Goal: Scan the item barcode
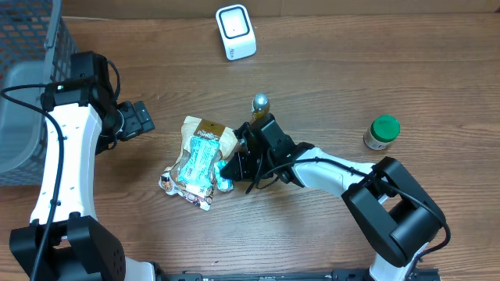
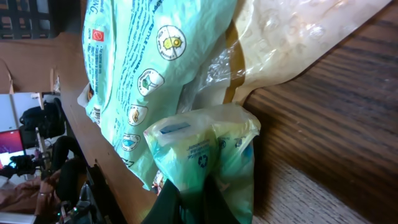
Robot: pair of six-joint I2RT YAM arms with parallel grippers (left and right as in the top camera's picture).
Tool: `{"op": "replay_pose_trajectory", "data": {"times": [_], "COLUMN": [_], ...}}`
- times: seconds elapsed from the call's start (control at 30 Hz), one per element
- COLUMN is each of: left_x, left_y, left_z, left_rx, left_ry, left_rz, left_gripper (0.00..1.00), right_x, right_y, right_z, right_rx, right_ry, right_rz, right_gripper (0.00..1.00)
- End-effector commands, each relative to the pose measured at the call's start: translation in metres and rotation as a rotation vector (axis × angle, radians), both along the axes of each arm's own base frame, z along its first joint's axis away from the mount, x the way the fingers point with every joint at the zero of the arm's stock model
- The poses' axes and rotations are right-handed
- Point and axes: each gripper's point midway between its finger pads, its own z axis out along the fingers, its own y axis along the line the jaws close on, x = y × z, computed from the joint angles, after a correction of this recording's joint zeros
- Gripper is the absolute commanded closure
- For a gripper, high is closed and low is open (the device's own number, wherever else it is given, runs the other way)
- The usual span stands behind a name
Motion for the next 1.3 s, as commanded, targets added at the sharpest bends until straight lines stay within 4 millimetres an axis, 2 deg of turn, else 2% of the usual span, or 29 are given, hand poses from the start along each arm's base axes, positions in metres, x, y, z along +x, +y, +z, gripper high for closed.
{"op": "replay_pose_trajectory", "data": {"times": [0.0, 0.1, 0.13, 0.17, 0.2, 0.53, 0.97, 1.0, 1.1, 1.27], "left_x": [0.001, 0.001, 0.001, 0.001, 0.001, 0.001, 0.001, 0.001, 0.001, 0.001], "left_y": [0.0, 0.0, 0.0, 0.0, 0.0, 0.0, 0.0, 0.0, 0.0, 0.0], "left_z": [0.001, 0.001, 0.001, 0.001, 0.001, 0.001, 0.001, 0.001, 0.001, 0.001], "left_rx": [0.003, 0.003, 0.003, 0.003, 0.003, 0.003, 0.003, 0.003, 0.003, 0.003], "left_ry": [-0.003, -0.003, -0.003, -0.003, -0.003, -0.003, -0.003, -0.003, -0.003, -0.003], "left_rz": [0.0, 0.0, 0.0, 0.0, 0.0, 0.0, 0.0, 0.0, 0.0, 0.0], "left_gripper": [0.0, 0.0, 0.0, 0.0, 0.0, 0.0, 0.0, 0.01, 0.0, 0.0], "right_x": [0.005, 0.005, 0.005, 0.005, 0.006, 0.008, 0.01, 0.01, 0.012, 0.019], "right_y": [0.0, 0.0, 0.0, -0.001, -0.001, -0.005, -0.008, -0.01, -0.015, -0.027], "right_z": [0.012, 0.012, 0.012, 0.012, 0.011, 0.007, 0.006, 0.006, 0.003, 0.006], "right_rx": [0.01, 0.007, 0.007, 0.006, 0.002, -0.024, -0.031, -0.033, -0.045, -0.019], "right_ry": [-0.039, -0.041, -0.042, -0.042, -0.046, -0.047, -0.039, -0.035, -0.02, 0.019], "right_rz": [-0.016, -0.019, -0.019, -0.02, -0.024, -0.039, -0.047, -0.05, -0.063, -0.082], "right_gripper": [0.96, 0.96, 0.93, 0.86, 0.74, 0.65, 0.66, 0.67, 0.8, 0.81]}}
